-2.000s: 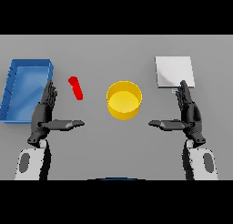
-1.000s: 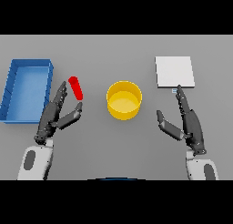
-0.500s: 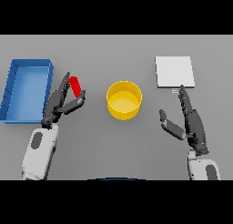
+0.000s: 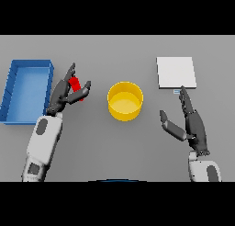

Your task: Pick up the red beaker and tilt it to pour out 1 green nut into yellow bowl. Pick up the yellow bowl and place it on the metallic measuring scale.

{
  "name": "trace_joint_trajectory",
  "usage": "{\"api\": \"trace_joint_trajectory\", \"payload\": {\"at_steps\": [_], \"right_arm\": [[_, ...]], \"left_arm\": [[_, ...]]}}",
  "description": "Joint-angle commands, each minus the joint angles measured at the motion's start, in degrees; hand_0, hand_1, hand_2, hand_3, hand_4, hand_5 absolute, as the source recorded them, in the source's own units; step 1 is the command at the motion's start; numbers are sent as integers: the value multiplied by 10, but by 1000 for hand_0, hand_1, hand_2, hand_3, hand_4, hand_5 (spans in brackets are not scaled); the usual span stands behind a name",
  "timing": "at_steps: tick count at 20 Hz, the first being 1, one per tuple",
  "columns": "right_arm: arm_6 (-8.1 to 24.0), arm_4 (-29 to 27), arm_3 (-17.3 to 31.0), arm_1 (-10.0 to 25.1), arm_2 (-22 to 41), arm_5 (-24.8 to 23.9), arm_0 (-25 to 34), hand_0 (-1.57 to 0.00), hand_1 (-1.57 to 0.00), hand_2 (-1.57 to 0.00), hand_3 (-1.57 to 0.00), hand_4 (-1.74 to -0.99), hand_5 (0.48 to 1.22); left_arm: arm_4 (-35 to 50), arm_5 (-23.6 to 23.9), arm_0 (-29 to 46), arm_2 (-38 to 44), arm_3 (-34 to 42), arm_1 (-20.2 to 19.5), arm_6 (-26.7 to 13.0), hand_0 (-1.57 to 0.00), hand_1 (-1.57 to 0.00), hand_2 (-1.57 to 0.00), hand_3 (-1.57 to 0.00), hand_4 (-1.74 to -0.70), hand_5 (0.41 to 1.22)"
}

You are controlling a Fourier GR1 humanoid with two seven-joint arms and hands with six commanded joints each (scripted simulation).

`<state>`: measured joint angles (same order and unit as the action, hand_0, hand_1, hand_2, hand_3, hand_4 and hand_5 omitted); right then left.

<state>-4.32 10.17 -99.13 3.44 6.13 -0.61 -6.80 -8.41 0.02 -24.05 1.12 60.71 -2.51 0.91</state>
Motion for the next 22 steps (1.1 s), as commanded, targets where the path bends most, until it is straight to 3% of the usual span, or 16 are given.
{"api": "trace_joint_trajectory", "payload": {"at_steps": [1,4,6,7,8,10,14,17,22], "right_arm": [[-7,2,-6,0,2,-1,-8,1,1,1,1,-1315,682],[-3,2,5,2,-3,-3,-1,1,1,1,1,-1298,682],[-8,6,-2,6,-2,-3,2,1,1,1,1,-1291,684],[-3,9,-2,2,1,-6,4,1,1,1,1,-1289,684],[0,7,1,2,-2,-6,5,1,1,1,1,-1286,685],[2,6,1,2,-1,-5,6,1,1,1,1,-1283,683],[-8,7,10,1,1,-2,6,1,1,1,1,-1293,682],[-11,2,14,5,-3,2,13,1,1,1,1,-1296,682],[-26,19,12,1,8,-3,5,1,1,1,1,-1254,667]], "left_arm": [[1,0,-1,1,-5,1,8,1,1,1,1,-1322,710],[2,1,-16,6,-34,9,41,1,1,1,1,-1363,735],[7,10,-26,15,-44,14,47,-81,-84,-122,-75,-1416,770],[9,17,-29,18,-52,23,40,-253,-276,-307,-220,-1444,795],[12,24,-36,25,-57,23,37,-458,-483,-501,-490,-1443,881],[-9,53,-37,18,-61,26,36,-859,-875,-886,-879,-1439,1003],[-20,59,-48,25,-79,33,59,-1279,-1286,-1290,-1288,-1447,1132],[-14,69,-42,24,-66,40,85,-1422,-1425,-1427,-1426,-1591,1123],[-1,77,-38,11,-20,25,87,-1522,-1523,-1524,-1523,-1692,1100]]}}
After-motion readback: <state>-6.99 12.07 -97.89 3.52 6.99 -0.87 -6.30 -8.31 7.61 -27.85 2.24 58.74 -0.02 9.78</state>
